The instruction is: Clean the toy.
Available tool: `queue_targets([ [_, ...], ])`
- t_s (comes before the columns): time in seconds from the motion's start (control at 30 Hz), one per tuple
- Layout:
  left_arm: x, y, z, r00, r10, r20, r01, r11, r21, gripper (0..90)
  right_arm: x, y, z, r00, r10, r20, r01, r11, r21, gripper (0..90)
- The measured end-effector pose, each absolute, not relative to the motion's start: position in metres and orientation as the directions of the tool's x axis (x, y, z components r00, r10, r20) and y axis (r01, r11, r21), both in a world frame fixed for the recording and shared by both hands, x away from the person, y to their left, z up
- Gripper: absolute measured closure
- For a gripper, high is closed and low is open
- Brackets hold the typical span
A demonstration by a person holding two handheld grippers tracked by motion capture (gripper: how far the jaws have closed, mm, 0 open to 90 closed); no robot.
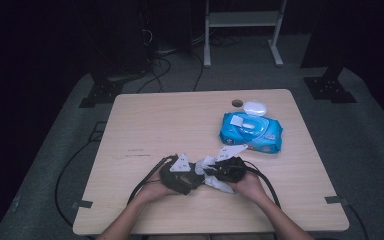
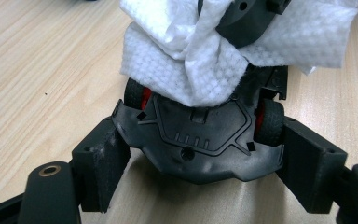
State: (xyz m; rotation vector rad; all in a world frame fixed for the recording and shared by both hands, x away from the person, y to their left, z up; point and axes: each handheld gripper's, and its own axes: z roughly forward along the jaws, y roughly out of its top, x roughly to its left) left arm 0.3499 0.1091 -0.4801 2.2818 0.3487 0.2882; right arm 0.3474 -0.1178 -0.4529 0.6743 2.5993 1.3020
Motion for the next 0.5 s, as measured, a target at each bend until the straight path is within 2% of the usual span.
queue_targets([
  [0.13,0.349,0.109,-0.479,0.934,0.342,0.099,0.161,-0.655,0.738,23.5,0.347,-0.116,-0.453,-0.886,0.459,0.057,0.32,0.519,0.792,82.8],
  [0.27,0.346,0.106,-0.479,0.936,0.338,0.102,0.157,-0.658,0.736,23.7,0.338,-0.097,-0.455,-0.921,0.382,0.082,0.29,0.527,0.799,83.0],
  [0.33,0.346,0.107,-0.479,0.936,0.339,0.1,0.159,-0.657,0.737,23.6,0.333,-0.087,-0.455,-0.933,0.355,0.061,0.262,0.552,0.792,83.1],
  [0.47,0.345,0.108,-0.479,0.936,0.338,0.097,0.161,-0.657,0.736,23.8,0.335,-0.092,-0.453,-0.933,0.353,0.071,0.269,0.553,0.788,83.1],
  [0.5,0.345,0.108,-0.479,0.936,0.337,0.099,0.158,-0.657,0.737,23.9,0.337,-0.101,-0.45,-0.923,0.382,0.043,0.271,0.568,0.777,83.1],
])
